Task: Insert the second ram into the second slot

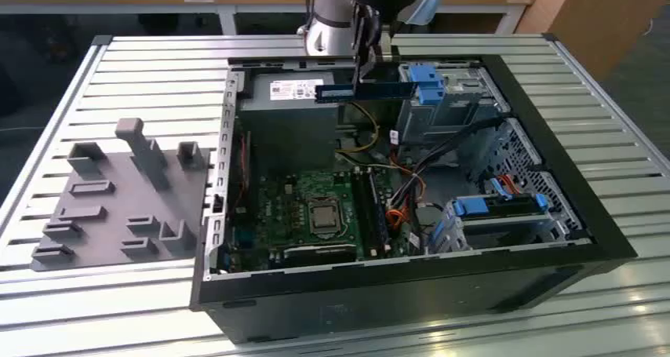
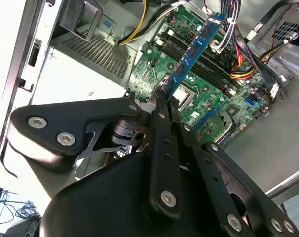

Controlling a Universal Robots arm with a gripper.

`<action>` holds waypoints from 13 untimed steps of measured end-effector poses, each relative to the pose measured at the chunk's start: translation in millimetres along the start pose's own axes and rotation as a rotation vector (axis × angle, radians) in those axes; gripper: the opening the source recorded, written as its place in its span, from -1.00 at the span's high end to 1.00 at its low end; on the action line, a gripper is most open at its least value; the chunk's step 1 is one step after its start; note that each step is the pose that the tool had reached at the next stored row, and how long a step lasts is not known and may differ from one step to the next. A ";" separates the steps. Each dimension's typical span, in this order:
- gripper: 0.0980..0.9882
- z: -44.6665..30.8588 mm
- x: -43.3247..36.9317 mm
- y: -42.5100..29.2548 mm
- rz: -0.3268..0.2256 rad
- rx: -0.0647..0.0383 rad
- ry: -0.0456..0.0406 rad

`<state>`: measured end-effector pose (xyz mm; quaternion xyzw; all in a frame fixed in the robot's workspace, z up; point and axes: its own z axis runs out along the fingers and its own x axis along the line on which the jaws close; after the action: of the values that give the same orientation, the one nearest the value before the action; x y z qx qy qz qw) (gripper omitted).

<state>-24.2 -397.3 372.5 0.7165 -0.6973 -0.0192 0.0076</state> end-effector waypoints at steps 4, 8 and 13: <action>0.91 0.0 0.6 0.0 0.000 0.000 0.0001; 0.91 0.0 1.6 0.0 0.000 0.000 0.0000; 0.91 0.0 2.7 0.1 0.000 0.000 0.0000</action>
<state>-24.2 -400.0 372.5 0.7165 -0.6973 -0.0192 0.0076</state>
